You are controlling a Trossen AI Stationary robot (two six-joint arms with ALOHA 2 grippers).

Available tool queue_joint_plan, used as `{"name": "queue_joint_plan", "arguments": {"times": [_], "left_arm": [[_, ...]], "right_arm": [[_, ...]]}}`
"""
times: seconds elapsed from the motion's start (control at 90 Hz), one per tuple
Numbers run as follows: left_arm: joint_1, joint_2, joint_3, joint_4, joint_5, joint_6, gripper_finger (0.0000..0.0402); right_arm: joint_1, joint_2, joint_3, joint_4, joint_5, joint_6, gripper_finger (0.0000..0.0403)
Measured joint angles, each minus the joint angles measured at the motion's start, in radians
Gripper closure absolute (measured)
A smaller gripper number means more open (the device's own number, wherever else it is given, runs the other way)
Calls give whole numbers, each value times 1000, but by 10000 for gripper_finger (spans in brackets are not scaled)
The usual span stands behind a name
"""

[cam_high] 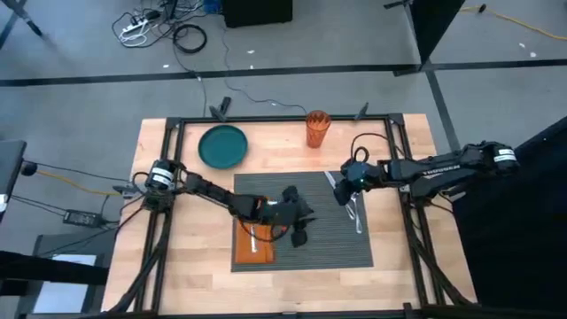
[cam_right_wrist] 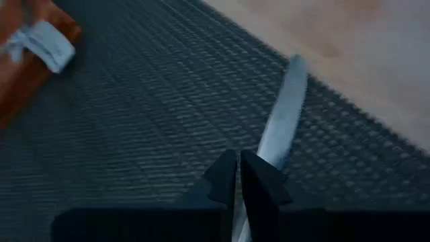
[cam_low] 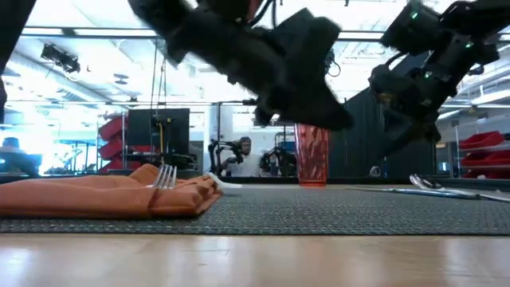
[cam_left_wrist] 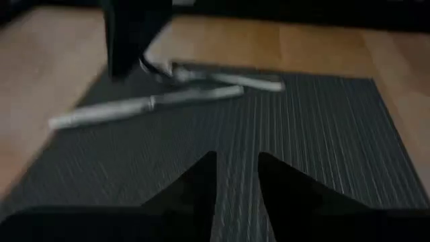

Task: Set table place
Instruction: Put the silver table knife to the left of the silver spoon on the black table placemat

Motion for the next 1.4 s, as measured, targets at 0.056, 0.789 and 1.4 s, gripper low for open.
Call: {"name": "queue_joint_plan", "arguments": {"times": [0.056,0.789,1.4], "left_arm": [[26,9,34,-28,9,19,308],[150,194,109,55,124,22,308],[148,198,110,-16,122,22,308]], "right_arm": [[-26,19,0,-1,-25,-25,403],[-196,255,1,169,-140,-162,262],[-80,281,0,246,-209,-104,263]]}}
